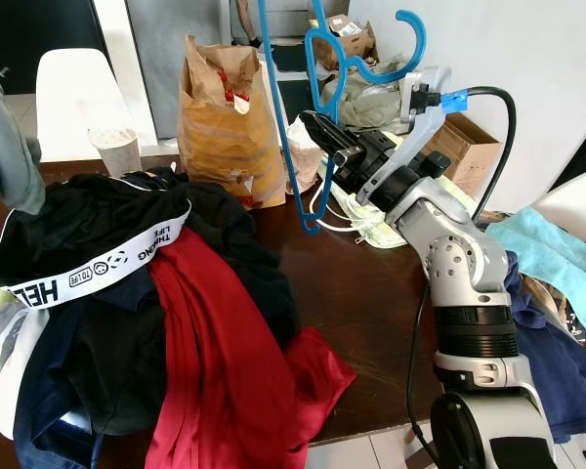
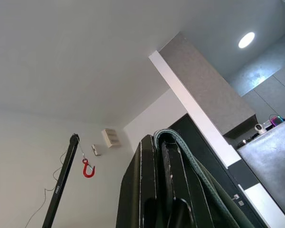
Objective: Hang hanger
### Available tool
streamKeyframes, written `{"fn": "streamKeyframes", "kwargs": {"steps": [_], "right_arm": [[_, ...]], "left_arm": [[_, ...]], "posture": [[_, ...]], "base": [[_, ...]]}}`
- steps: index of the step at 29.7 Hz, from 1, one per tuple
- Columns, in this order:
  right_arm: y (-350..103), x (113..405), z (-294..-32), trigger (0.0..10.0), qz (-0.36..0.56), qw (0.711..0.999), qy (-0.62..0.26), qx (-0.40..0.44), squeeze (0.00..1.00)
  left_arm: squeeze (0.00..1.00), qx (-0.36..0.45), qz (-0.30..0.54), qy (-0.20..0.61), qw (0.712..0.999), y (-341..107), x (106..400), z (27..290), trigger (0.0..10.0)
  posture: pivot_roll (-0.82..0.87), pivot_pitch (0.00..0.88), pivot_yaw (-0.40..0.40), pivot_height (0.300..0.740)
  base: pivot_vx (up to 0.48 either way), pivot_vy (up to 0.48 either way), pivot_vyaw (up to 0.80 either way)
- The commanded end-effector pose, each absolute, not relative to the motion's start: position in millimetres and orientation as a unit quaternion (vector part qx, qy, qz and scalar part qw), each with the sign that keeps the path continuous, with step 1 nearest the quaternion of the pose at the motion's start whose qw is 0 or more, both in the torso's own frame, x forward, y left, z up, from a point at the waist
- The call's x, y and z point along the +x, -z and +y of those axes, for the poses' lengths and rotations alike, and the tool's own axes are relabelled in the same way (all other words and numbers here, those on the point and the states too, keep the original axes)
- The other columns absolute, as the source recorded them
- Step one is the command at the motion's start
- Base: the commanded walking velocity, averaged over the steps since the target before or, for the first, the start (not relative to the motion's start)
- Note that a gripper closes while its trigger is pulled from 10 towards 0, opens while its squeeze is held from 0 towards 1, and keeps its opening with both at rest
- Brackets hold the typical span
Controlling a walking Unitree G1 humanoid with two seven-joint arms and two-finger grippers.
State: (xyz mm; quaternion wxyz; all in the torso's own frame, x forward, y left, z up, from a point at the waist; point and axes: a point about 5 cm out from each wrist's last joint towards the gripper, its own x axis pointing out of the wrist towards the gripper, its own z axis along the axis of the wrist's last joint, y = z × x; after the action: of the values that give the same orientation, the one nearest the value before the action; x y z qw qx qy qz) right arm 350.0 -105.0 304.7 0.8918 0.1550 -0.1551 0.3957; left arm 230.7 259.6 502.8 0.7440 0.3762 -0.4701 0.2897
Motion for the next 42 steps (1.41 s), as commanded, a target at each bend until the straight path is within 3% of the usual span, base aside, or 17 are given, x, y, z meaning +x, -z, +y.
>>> {"fn": "streamKeyframes", "kwargs": {"steps": [1,2,5,8,13,16,27,34,42], "right_arm": [[-307.5,346.0,-103.7,10.0,-0.163,0.886,-0.406,0.153,0.0],[-307.5,346.0,-103.7,10.0,-0.163,0.886,-0.406,0.153,0.0],[-306.5,347.0,-105.2,10.0,-0.162,0.888,-0.402,0.153,0.0],[-306.5,347.4,-105.5,10.0,-0.162,0.889,-0.401,0.154,0.0],[-306.9,347.1,-105.2,10.0,-0.163,0.887,-0.402,0.156,0.0],[-306.8,346.6,-105.0,10.0,-0.163,0.887,-0.404,0.157,0.0],[-310.7,341.7,-109.4,10.0,-0.179,0.873,-0.418,0.174,0.0],[-310.6,344.1,-127.3,10.0,-0.185,0.882,-0.398,0.173,0.0],[-307.9,342.6,-130.2,10.0,-0.179,0.885,-0.395,0.171,0.0]], "left_arm": [[0.0,0.375,-0.463,-0.28,0.752,-498.9,235.7,258.7,10.0],[0.0,0.375,-0.463,-0.28,0.752,-498.9,235.7,258.7,10.0],[0.0,0.351,-0.434,-0.224,0.799,-478.4,256.2,243.9,10.0],[0.0,0.345,-0.427,-0.209,0.809,-472.0,261.3,238.2,10.0],[0.0,0.29,-0.392,-0.155,0.859,-437.7,281.9,214.8,10.0],[0.0,0.274,-0.381,-0.141,0.872,-427.3,287.0,207.7,10.0],[0.0,0.259,-0.367,-0.108,0.887,-413.1,292.5,190.1,10.0],[0.0,0.258,-0.362,-0.105,0.89,-411.8,293.7,190.1,10.0],[0.0,0.249,-0.353,-0.091,0.897,-405.5,296.6,184.2,10.0]], "posture": [[0.05,0.068,-0.006,0.74],[0.05,0.068,-0.006,0.74],[0.05,0.069,-0.007,0.74],[0.05,0.069,-0.007,0.74],[0.04,0.07,-0.008,0.74],[0.04,0.07,-0.007,0.74],[0.03,0.071,0.001,0.74],[0.02,0.072,0.009,0.74],[0.01,0.07,0.013,0.74]], "base": [[0.0,0.0,0.0],[0.0,0.0,0.0],[0.0,0.0,0.0],[0.0,0.0,0.0],[-0.468,0.0,0.0],[-0.48,0.0,0.0],[-0.48,0.0,0.0],[-0.462,0.0,0.0],[-0.344,0.0,0.0]]}}
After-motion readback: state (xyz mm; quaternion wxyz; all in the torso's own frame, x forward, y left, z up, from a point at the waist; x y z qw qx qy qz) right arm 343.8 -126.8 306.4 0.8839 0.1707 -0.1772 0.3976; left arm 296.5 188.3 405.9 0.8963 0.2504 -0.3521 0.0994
